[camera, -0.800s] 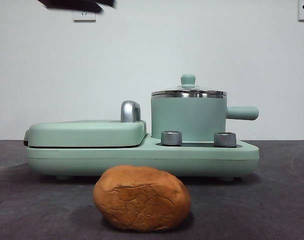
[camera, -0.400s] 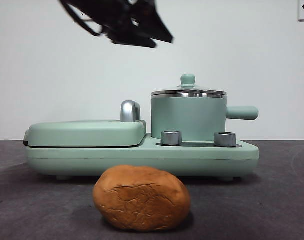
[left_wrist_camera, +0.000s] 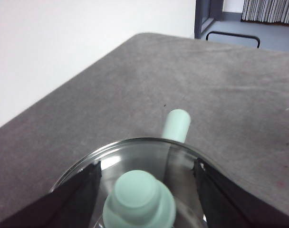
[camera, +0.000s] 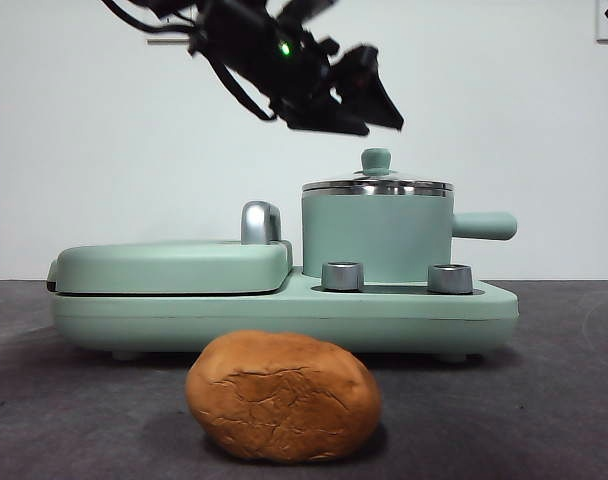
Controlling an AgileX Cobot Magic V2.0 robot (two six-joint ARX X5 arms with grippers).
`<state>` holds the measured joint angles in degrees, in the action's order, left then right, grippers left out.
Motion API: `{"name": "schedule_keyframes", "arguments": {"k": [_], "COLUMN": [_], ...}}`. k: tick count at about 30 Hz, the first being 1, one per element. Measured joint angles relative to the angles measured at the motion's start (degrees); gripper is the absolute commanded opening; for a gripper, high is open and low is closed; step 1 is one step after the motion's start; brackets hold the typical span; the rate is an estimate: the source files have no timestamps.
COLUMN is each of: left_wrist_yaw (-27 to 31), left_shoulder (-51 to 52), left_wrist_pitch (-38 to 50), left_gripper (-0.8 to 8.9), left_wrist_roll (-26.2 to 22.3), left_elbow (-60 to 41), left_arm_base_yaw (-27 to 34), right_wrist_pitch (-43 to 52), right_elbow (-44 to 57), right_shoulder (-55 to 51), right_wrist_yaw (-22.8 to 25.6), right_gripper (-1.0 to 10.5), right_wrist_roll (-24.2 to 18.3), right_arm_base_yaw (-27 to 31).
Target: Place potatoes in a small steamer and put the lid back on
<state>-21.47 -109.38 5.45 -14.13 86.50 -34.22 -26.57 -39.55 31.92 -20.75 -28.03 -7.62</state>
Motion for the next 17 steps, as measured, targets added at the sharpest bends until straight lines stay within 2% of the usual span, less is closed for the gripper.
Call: {"name": "schedule_keyframes", "arguments": {"k": [17], "left_wrist_yaw": [0.74], "left_shoulder": [-3.41], "left_wrist_pitch": [1.07], "left_gripper": [3.02], "left_wrist_roll": [0.00], "left_elbow": [0.79], "left_arm_base_yaw": [0.17], "right_wrist_pitch": [0.00], "right_elbow": [0.00], "right_shoulder": [0.00], "right_wrist_yaw": [0.00], "right_gripper": [3.3], "right_wrist_roll": [0.00], "right_arm_base_yaw": [0.00]}}
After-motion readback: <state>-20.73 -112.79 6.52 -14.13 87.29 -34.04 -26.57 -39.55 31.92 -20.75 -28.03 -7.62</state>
